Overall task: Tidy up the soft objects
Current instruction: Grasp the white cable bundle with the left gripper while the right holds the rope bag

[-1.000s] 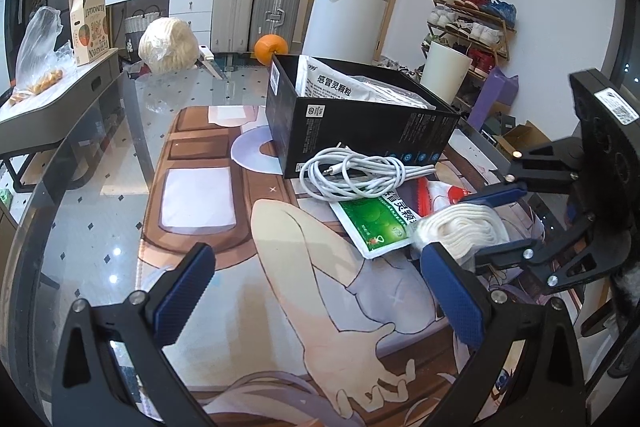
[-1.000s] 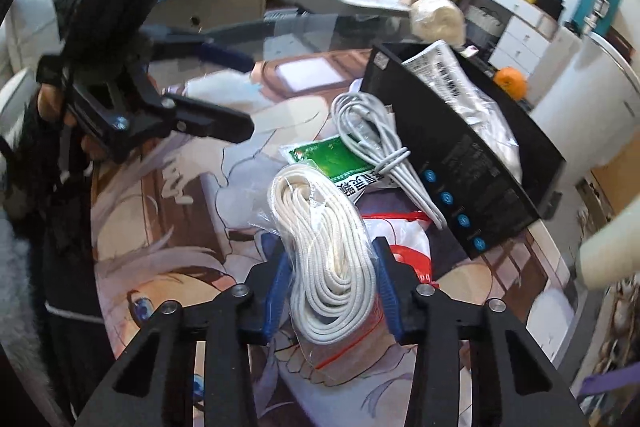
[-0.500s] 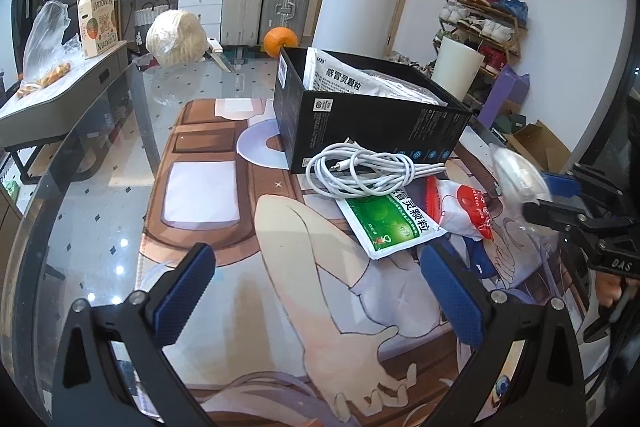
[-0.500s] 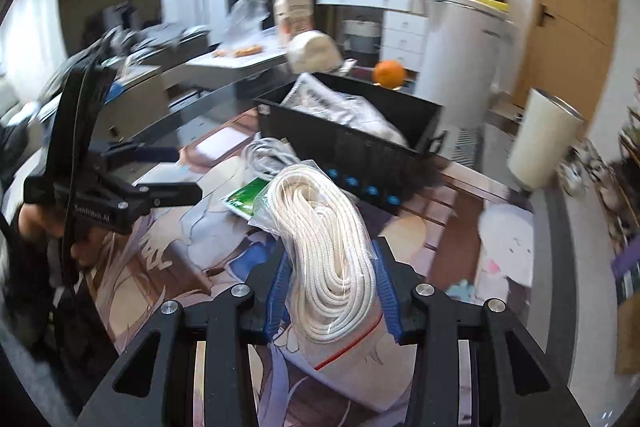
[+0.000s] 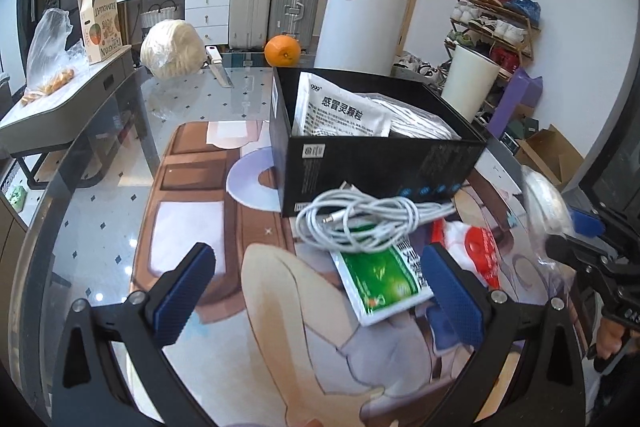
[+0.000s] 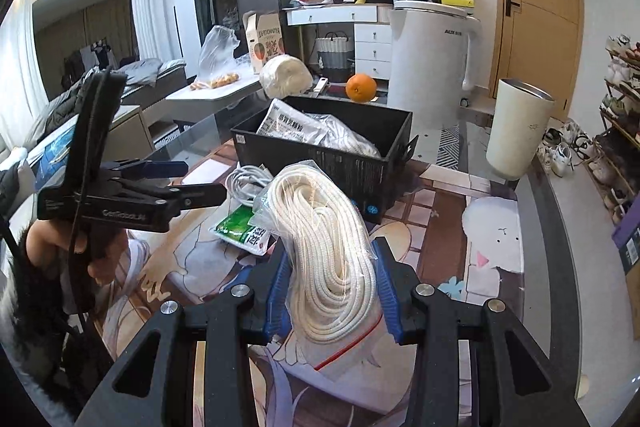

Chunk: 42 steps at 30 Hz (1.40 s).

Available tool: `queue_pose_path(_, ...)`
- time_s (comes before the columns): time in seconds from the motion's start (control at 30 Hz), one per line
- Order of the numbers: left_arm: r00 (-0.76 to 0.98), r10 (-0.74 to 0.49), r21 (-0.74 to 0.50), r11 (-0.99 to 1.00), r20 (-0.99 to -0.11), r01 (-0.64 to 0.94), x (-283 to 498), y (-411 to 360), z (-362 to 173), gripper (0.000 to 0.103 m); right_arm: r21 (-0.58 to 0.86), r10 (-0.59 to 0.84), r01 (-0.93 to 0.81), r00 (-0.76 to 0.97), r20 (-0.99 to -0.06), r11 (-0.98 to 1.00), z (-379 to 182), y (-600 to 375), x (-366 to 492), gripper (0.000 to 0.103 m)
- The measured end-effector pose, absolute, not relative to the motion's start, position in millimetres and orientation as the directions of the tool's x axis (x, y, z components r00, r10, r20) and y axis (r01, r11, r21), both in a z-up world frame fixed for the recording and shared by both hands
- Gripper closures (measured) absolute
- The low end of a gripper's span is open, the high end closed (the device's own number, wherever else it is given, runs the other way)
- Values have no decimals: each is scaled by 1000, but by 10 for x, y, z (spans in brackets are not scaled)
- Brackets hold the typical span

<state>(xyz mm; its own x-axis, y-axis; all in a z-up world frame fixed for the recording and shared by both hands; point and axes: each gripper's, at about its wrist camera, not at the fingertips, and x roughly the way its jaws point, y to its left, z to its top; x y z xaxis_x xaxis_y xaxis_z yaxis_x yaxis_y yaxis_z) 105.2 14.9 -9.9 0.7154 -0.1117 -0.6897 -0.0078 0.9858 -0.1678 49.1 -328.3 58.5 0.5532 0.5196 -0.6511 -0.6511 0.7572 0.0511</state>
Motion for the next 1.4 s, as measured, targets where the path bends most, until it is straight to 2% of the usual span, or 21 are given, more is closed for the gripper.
queue_pose_path(0.4,675,-114,-150,989,-729,4,1324,143,-214,2,76,527,-647,542,-655,759,528,-3307,583,63)
queue_pose_path(0.5,677,-112,-148,989,-727,6,1348,162,-220,6,76,523,-642,544,-656,763,526,-3300,606,63)
queue_pose_path(0.57,665,-117,-151,988,-738,6,1373,184,-246,13,76,522,-639,547,-654,765,531,-3292,618,63)
queue_pose_path(0.63,653,-127,-158,987,-746,12,1402,219,-268,15,74,520,-638,549,-654,767,534,-3278,629,63)
queue_pose_path(0.7,653,-149,-178,984,-742,22,1415,245,-277,25,76,522,-639,548,-654,765,535,-3263,632,63)
queue_pose_path(0.73,652,-163,-189,981,-740,30,1419,249,-280,36,77,522,-639,547,-655,765,531,-3257,640,63)
queue_pose_path(0.77,652,-186,-210,977,-735,42,1424,261,-284,41,78,523,-640,545,-655,765,528,-3248,646,63)
queue_pose_path(0.83,648,-241,-258,964,-722,70,1422,278,-296,58,78,523,-641,544,-656,764,524,-3232,646,63)
queue_pose_path(0.93,649,-269,-281,956,-712,88,1396,258,-288,68,79,527,-644,542,-654,761,531,-3219,640,63)
queue_pose_path(1.4,691,-279,-308,948,-667,86,1132,343,-198,69,52,523,-647,563,-640,760,590,-3159,629,63)
